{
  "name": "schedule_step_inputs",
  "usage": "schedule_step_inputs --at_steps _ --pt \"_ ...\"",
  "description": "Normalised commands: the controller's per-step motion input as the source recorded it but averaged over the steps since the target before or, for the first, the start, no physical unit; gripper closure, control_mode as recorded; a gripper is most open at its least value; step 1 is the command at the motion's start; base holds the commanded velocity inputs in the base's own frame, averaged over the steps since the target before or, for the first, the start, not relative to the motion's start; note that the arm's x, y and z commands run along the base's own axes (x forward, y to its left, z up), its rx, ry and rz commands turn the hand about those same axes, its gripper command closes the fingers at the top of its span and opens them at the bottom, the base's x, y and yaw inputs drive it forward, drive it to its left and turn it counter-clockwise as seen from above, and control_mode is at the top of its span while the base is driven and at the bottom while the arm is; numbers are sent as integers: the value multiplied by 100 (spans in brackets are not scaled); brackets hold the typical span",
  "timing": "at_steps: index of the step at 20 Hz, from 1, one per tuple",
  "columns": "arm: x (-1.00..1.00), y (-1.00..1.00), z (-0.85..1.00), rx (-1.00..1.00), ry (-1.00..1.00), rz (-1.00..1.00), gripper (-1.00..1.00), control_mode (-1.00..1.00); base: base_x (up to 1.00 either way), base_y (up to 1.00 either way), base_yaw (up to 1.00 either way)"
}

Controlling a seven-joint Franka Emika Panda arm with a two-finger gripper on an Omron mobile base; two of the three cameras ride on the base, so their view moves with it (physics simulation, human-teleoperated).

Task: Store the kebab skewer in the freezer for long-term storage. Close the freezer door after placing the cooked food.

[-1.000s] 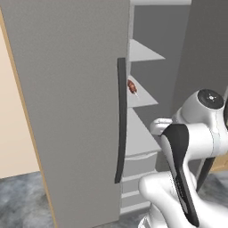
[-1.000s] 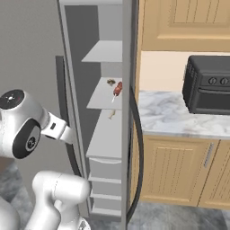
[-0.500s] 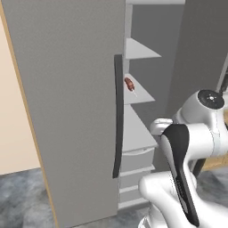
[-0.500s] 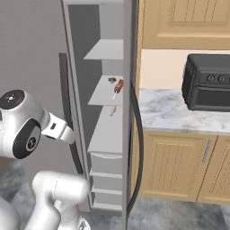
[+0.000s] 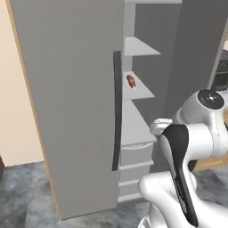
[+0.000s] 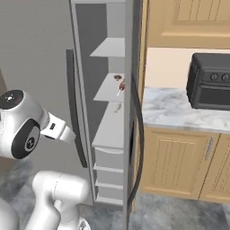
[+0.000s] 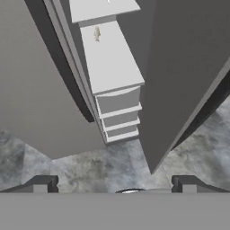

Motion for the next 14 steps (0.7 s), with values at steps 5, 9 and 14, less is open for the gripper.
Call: schedule_step_inputs --at_steps 5,9,14 --pt "0 0 0 0 0 0 -100 100 -33 -42 30" --pt "0 0 0 0 0 0 -100 100 -39 -28 18" --pt "0 0 0 0 0 0 -100 100 -49 -4 0"
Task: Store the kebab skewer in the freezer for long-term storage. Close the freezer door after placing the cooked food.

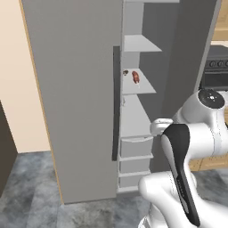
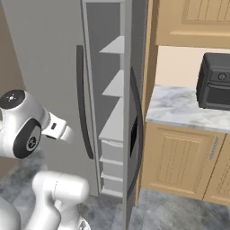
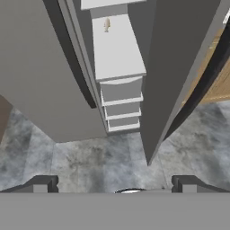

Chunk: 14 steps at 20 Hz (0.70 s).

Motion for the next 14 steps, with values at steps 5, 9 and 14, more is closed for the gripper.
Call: schedule_step_inputs --at_steps 5,9,14 --pt "0 0 0 0 0 0 -100 100 -27 0 -24" --pt "0 0 0 0 0 0 -100 100 -1 0 -21" --pt "0 0 0 0 0 0 -100 100 0 1 -3"
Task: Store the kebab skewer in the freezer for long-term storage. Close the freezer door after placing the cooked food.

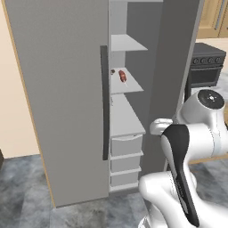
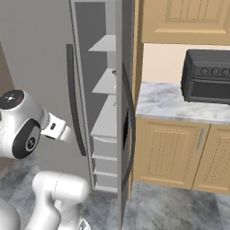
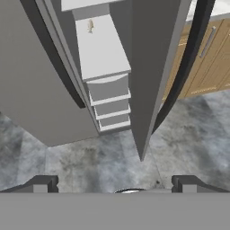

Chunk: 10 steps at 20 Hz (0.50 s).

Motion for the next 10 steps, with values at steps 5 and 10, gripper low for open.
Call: schedule_step_inputs --at_steps 5,10 --pt "0 0 0 0 0 0 -100 100 0 0 0" --pt "0 0 0 0 0 0 -100 100 0 0 0"
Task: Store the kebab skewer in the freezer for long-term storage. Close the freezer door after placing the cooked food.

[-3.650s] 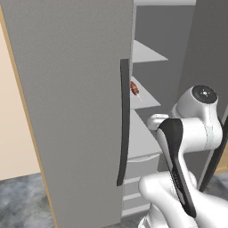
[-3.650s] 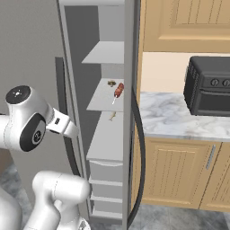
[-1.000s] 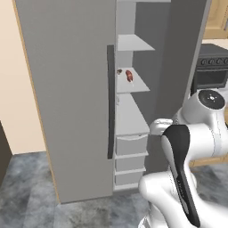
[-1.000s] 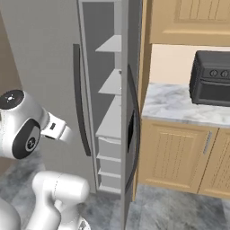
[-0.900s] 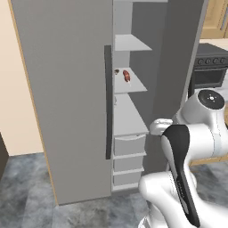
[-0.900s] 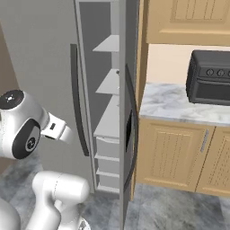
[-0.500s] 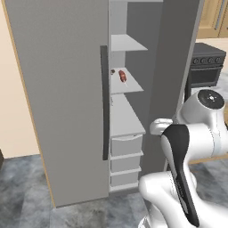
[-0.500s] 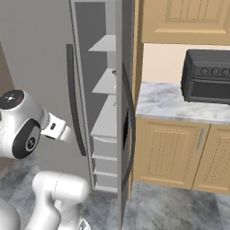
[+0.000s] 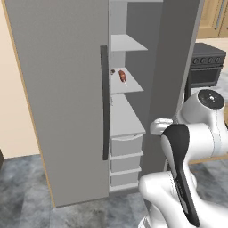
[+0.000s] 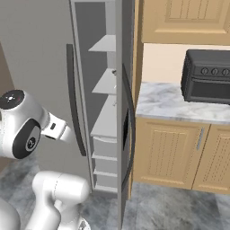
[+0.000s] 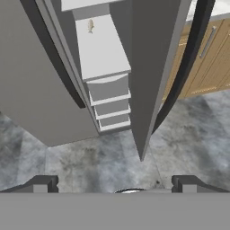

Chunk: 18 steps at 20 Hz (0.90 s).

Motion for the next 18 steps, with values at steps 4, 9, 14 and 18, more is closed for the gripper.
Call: schedule_step_inputs --at_steps 4,9,14,18 --pt "1 -5 0 0 -3 0 -100 -100 0 0 0" --pt "0 -55 0 4 -14 5 -100 -100 0 0 0" --pt "15 -81 0 7 -9 13 -100 -100 0 0 0" --pt "66 -99 0 12 -1 20 -100 -100 0 0 0"
